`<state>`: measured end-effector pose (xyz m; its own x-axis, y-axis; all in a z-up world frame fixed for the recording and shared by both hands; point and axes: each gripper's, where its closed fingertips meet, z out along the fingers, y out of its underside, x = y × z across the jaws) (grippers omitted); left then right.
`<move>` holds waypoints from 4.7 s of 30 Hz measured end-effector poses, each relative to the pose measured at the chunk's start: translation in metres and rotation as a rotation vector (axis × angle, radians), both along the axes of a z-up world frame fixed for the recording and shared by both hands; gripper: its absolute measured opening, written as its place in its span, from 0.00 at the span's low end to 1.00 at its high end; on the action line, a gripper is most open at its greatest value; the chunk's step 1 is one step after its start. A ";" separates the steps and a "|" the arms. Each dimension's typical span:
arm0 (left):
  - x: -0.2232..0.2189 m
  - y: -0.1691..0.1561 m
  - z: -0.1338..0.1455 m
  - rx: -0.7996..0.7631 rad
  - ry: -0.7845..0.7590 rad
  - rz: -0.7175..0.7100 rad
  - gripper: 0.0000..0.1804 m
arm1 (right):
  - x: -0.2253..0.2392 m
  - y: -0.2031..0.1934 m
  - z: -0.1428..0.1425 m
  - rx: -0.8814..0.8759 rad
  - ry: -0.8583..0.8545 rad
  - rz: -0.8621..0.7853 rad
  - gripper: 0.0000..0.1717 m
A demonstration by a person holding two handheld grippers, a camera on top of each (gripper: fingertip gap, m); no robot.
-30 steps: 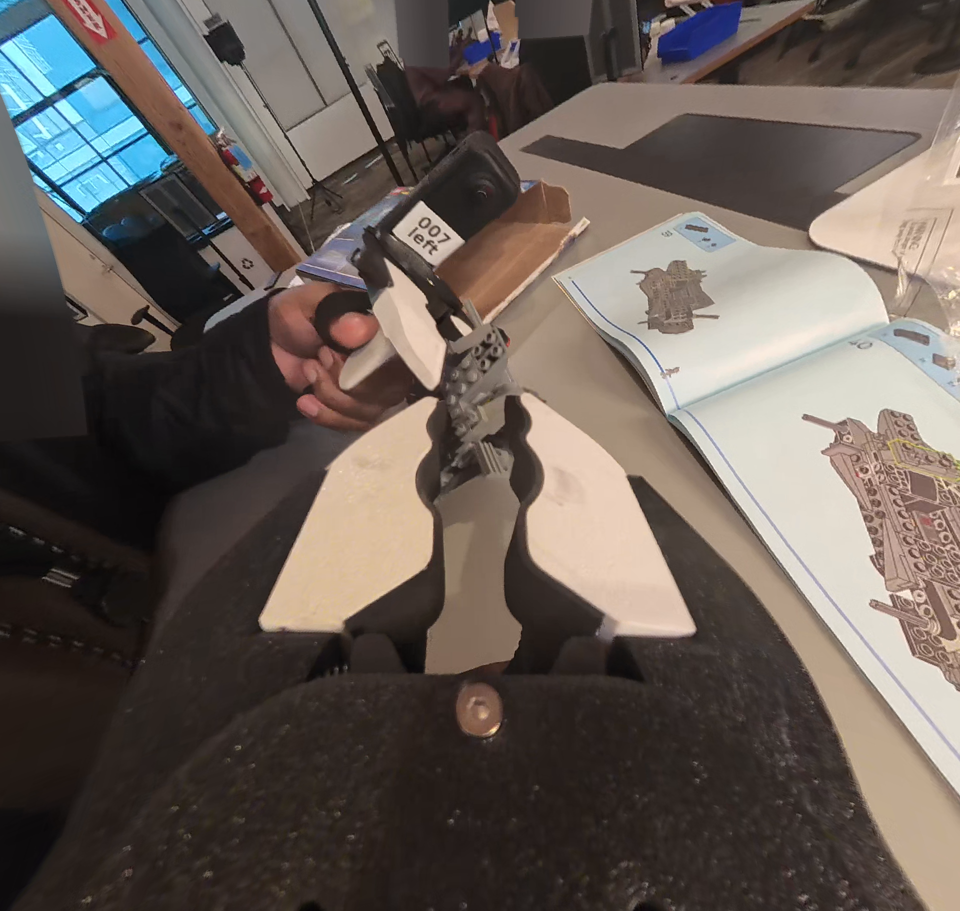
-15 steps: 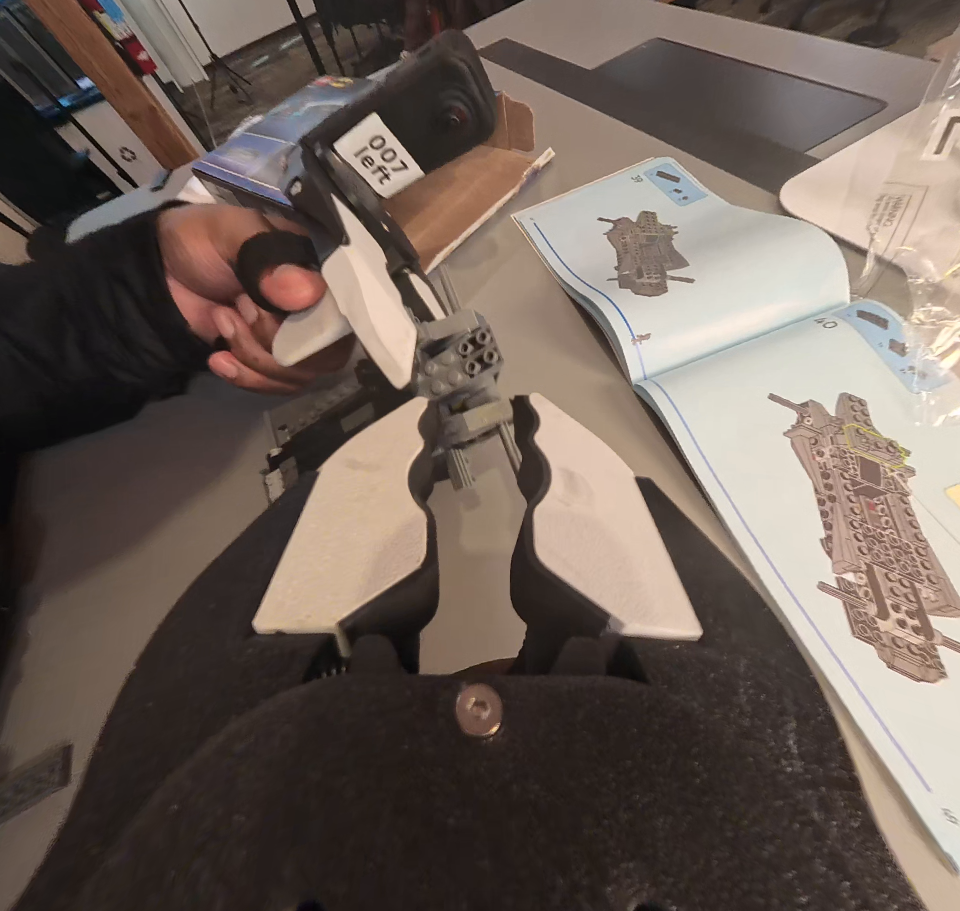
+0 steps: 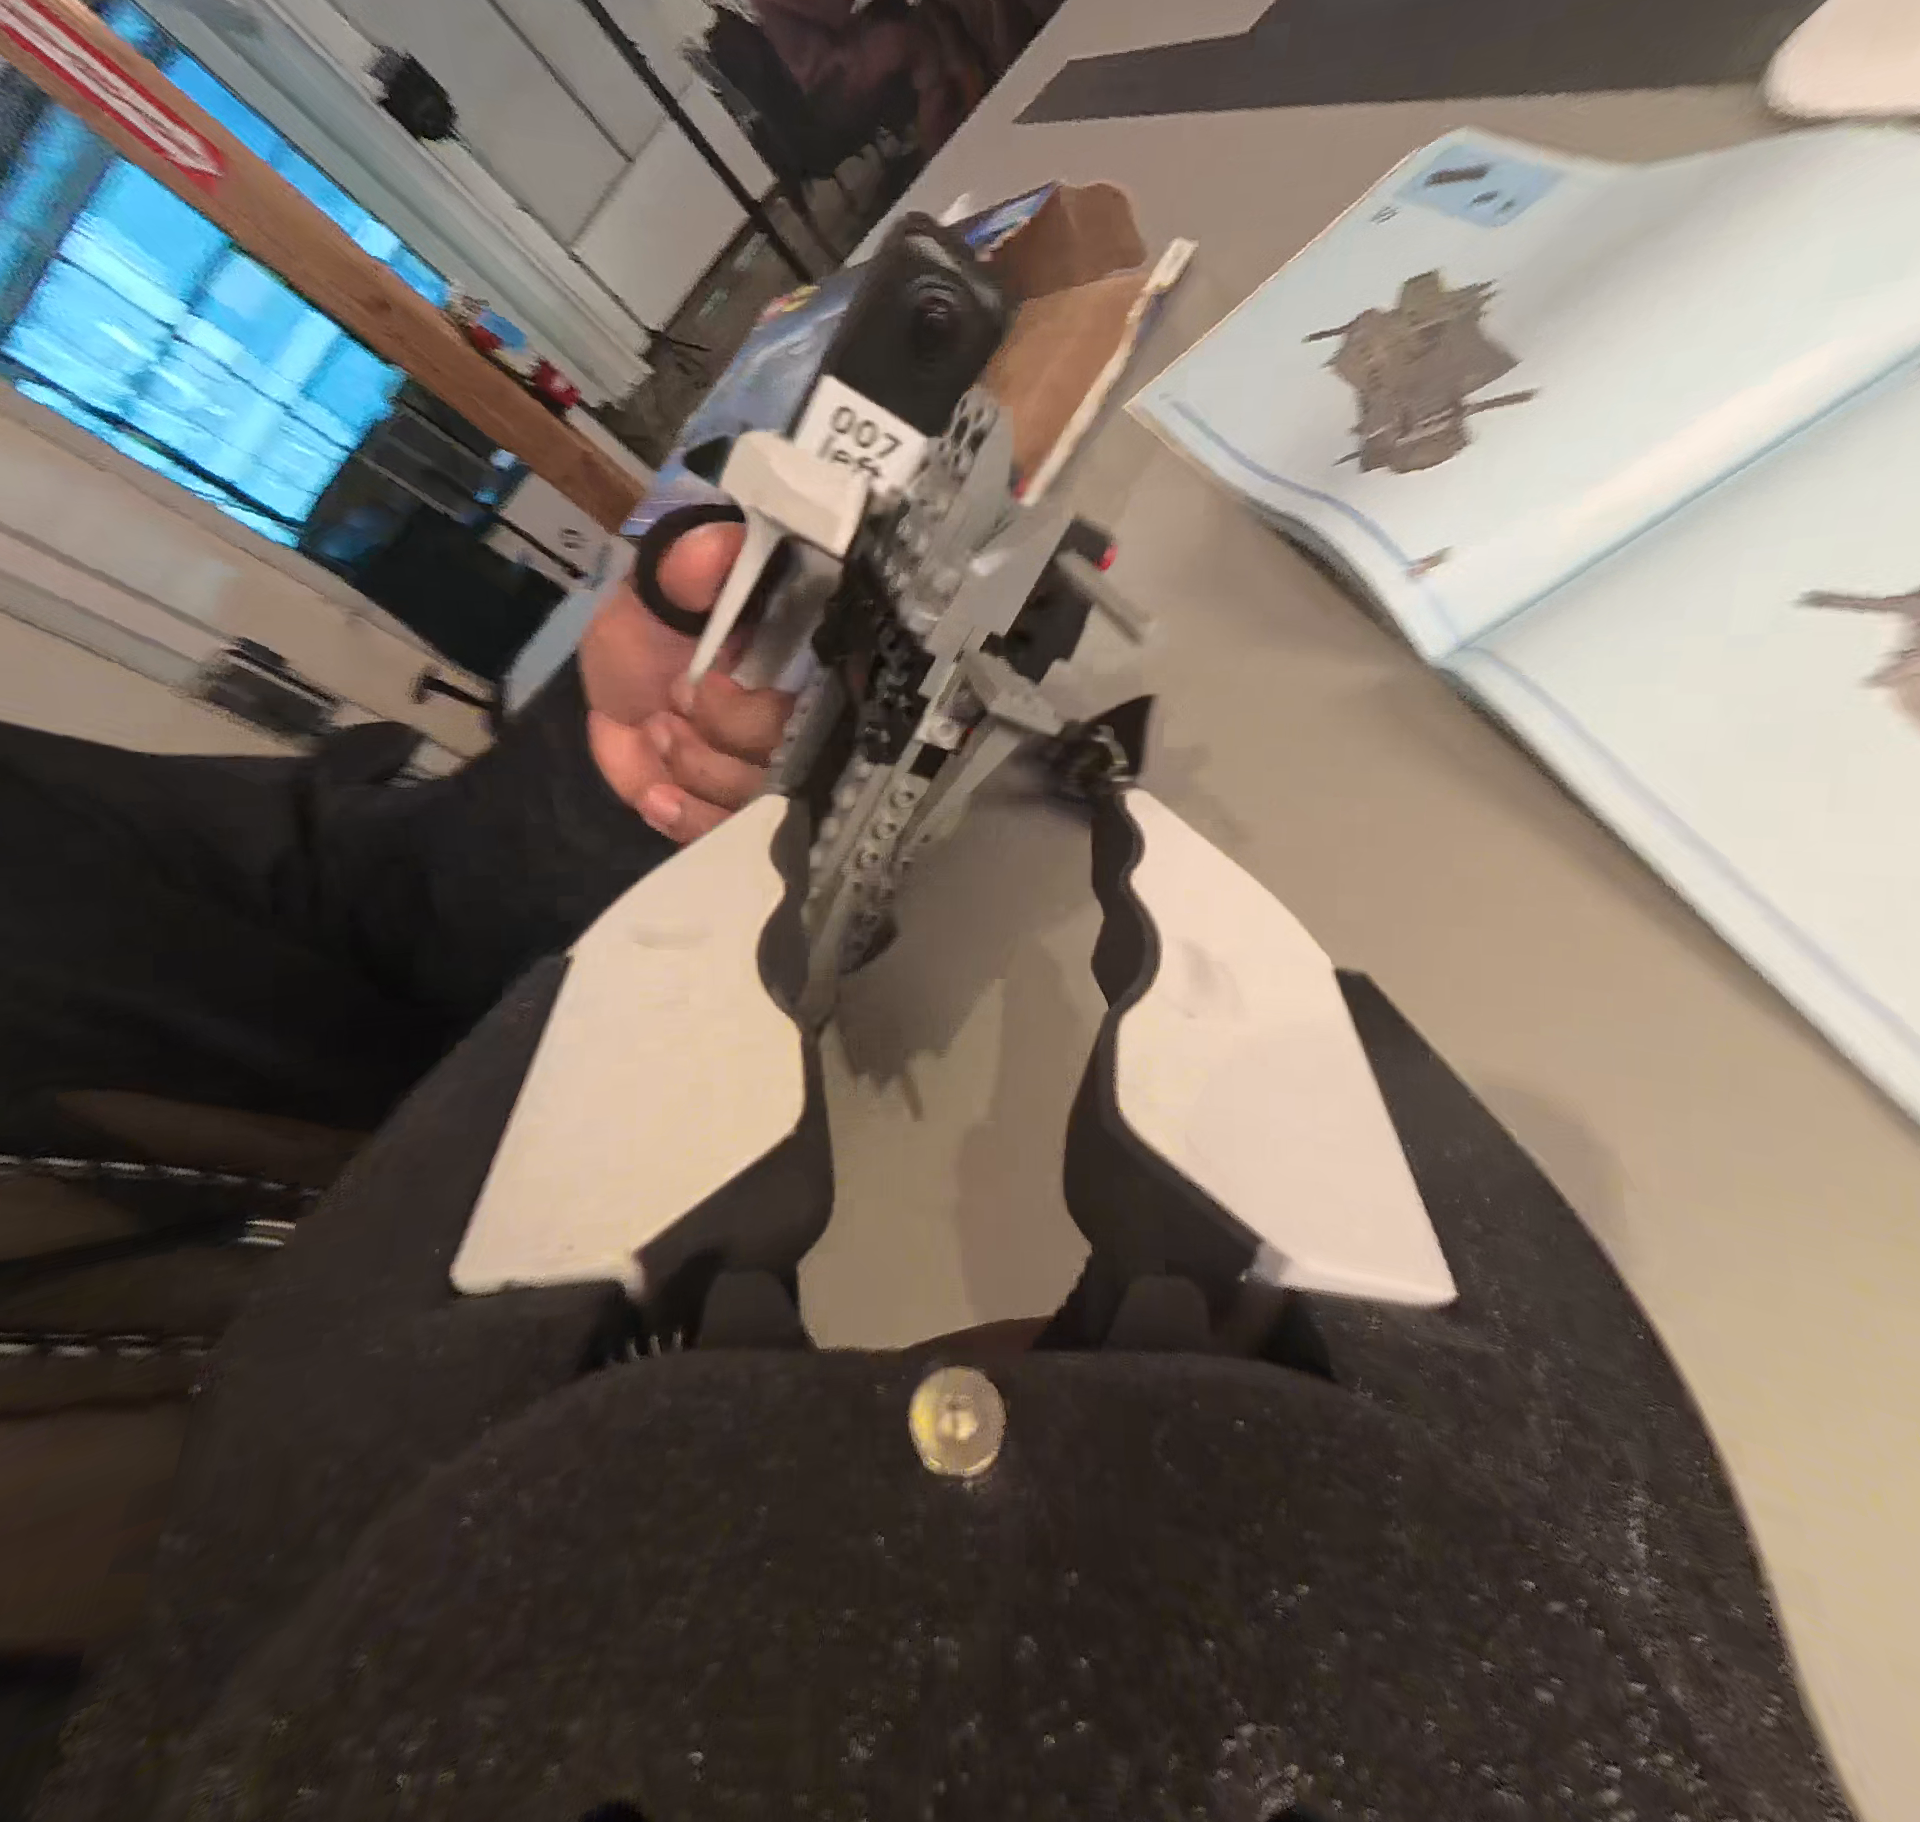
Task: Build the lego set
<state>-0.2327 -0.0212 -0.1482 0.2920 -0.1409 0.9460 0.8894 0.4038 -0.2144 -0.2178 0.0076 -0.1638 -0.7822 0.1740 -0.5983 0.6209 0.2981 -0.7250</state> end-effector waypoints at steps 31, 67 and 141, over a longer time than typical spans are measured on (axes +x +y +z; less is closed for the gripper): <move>0.128 -0.005 0.015 -0.478 0.299 0.079 0.30 | 0.112 -0.011 0.029 -0.200 -0.191 0.404 0.17; 0.141 0.013 -0.037 -0.317 0.001 -0.047 0.23 | 0.082 -0.007 0.015 0.083 -0.009 0.275 0.19; 0.115 -0.024 -0.055 -0.075 -0.307 0.308 0.20 | 0.237 0.069 -0.081 0.564 0.676 0.535 0.31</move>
<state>-0.1180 -0.0453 -0.2032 0.0130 -0.0192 0.9997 0.7570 0.6535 0.0028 0.0196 0.0770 -0.2452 -0.9826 -0.1767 0.0569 -0.1790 0.8208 -0.5424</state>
